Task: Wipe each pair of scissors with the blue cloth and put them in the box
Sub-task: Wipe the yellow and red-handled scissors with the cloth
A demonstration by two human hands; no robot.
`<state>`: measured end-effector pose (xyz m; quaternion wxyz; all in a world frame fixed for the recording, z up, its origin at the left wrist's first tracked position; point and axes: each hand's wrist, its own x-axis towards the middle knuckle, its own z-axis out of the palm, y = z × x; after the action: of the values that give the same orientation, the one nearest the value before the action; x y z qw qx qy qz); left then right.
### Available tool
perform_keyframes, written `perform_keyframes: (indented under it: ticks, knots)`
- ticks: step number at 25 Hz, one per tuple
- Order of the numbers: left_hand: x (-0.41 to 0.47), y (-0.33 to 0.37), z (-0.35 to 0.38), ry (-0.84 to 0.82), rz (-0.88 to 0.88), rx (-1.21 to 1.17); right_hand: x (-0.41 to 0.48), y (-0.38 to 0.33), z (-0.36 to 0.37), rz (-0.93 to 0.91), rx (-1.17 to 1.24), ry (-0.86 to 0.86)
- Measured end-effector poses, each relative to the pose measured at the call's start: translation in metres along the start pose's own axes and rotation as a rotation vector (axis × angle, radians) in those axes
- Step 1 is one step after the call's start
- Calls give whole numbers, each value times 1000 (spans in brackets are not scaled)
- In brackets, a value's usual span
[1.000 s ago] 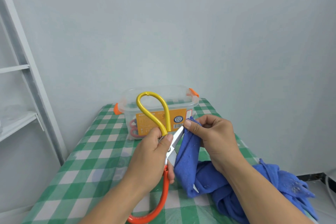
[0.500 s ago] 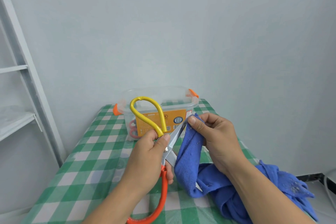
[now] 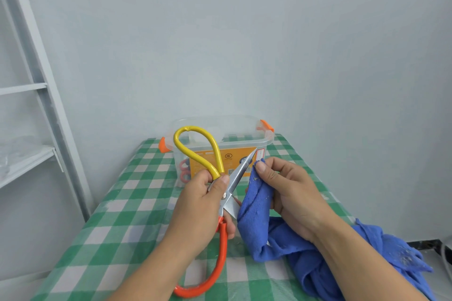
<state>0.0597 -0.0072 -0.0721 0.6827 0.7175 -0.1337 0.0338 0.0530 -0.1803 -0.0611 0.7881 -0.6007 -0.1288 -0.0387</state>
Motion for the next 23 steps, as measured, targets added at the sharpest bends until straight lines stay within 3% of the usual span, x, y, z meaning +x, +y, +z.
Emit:
perform_keyframes:
  ticks: [10, 17, 23]
  knots:
    - [1, 13, -8, 95, 17, -18, -4, 3, 6, -50, -116, -6]
    - [0, 23, -16, -13, -58, -17, -4, -1, 3, -110, -417, -28]
    - [-1, 23, -18, 45, -28, 12, -6, 1, 8, -136, -469, -50]
